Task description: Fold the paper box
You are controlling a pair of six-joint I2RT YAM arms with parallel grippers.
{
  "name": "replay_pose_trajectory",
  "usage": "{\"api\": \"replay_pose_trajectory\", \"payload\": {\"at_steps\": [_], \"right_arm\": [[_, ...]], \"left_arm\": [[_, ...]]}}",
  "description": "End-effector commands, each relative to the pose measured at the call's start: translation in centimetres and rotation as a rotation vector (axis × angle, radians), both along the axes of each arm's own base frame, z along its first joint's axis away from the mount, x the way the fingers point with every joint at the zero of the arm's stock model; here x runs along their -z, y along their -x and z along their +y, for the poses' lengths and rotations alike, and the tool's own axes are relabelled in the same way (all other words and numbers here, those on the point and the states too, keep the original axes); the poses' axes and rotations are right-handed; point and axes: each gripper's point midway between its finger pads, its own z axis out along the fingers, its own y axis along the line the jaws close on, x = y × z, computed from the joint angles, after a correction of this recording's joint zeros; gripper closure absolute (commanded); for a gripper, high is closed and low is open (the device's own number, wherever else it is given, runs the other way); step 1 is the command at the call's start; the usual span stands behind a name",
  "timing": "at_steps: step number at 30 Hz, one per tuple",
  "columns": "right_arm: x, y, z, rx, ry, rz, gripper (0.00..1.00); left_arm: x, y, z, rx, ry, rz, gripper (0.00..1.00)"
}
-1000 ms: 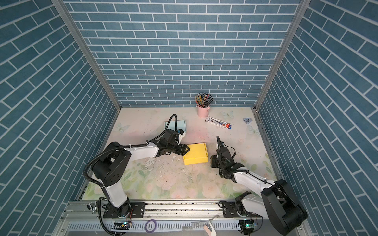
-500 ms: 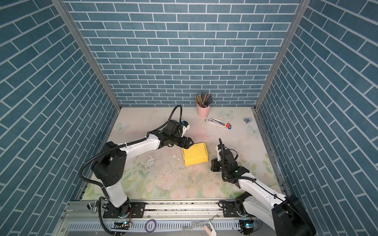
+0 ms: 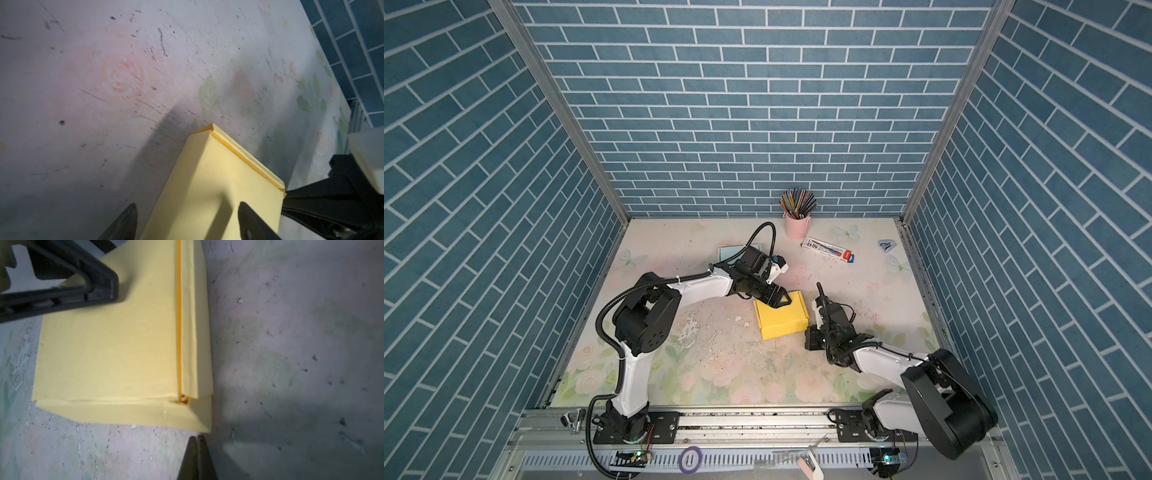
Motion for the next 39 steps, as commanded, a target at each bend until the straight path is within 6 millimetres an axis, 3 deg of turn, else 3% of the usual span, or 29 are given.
{"api": "replay_pose_trajectory", "payload": {"at_steps": [1,12,21,24,31,34,39], "right_arm": [[-1.1,-1.6,1.1,0.013,-0.036,-0.044,1.00],[-0.8,-3.0,2.7,-0.025,-0.042,-0.047,1.00],[-2.1,-3.6,3.3,-0.029,-0.026,-0.092,1.00],[-2.3,-2.8,4.1,-0.058,-0.023,-0.085,1.00],[-2.3,0.5,4.3,-0.082,-0.010,-0.061,0.91],[-2.7,1.8,3.7,-0.077,-0.014,-0.060,0.86],[-5.4,2.3,1.9,-0.054,0.013,-0.112,0.78]], "left_arm": [[-0.3,1.1,-1.3,0.068,0.059,0.011,0.26],[0.0,3.4,-2.8,0.132,0.115,0.071,0.34],[1.0,4.8,-2.9,0.104,0.112,0.116,0.34],[1.5,4.0,-2.4,0.068,0.077,0.093,0.32],[0.9,-0.7,0.8,-0.083,0.024,0.030,0.24],[-0.5,-2.1,2.1,-0.113,0.004,-0.015,0.23],[-4.1,-1.8,3.5,-0.135,0.007,-0.107,0.19]]}}
